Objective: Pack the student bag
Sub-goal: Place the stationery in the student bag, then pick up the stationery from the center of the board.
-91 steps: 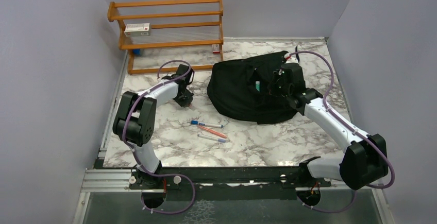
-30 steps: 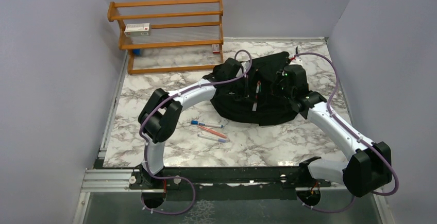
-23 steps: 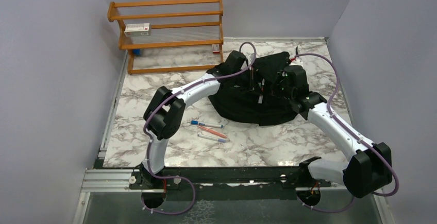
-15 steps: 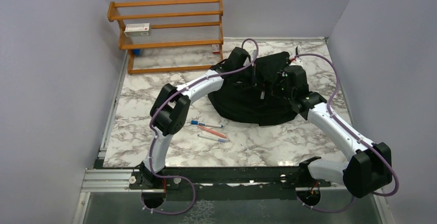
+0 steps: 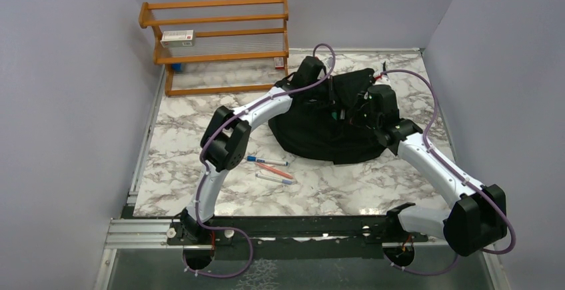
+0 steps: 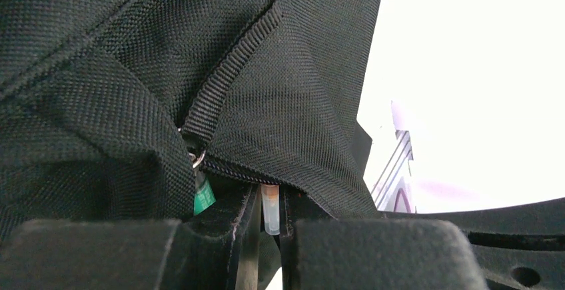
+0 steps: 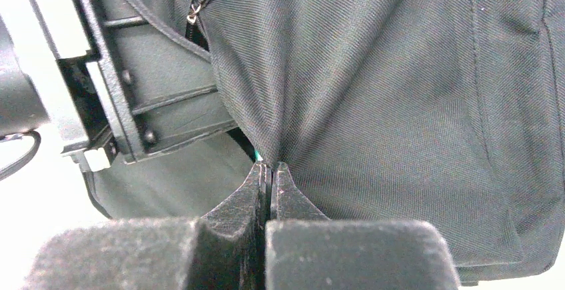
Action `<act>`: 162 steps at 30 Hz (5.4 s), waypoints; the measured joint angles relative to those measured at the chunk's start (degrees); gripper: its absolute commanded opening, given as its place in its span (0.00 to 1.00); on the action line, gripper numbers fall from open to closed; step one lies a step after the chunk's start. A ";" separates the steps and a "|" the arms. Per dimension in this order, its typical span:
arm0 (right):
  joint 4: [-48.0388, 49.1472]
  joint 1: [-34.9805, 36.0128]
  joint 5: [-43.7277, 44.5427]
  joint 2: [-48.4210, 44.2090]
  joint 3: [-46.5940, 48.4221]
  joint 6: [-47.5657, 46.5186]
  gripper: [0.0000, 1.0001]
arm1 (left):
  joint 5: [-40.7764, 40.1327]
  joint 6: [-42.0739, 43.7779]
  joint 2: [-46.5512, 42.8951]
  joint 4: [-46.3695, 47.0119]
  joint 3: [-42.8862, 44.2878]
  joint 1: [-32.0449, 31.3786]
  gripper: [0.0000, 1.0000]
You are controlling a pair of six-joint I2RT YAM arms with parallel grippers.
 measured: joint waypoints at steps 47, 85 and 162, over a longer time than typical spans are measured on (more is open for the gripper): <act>-0.92 0.11 3.04 -0.33 0.00 -3.34 0.01 | -14.60 7.78 -31.39 1.51 -34.36 5.05 0.28; -0.33 0.13 3.45 -1.20 -2.73 -2.54 0.01 | -35.82 -8.52 -48.63 -17.68 -58.53 5.77 0.46; -1.07 0.13 3.74 -2.05 -2.78 -2.62 0.01 | -31.36 -6.62 -25.07 -10.25 -45.20 14.82 0.22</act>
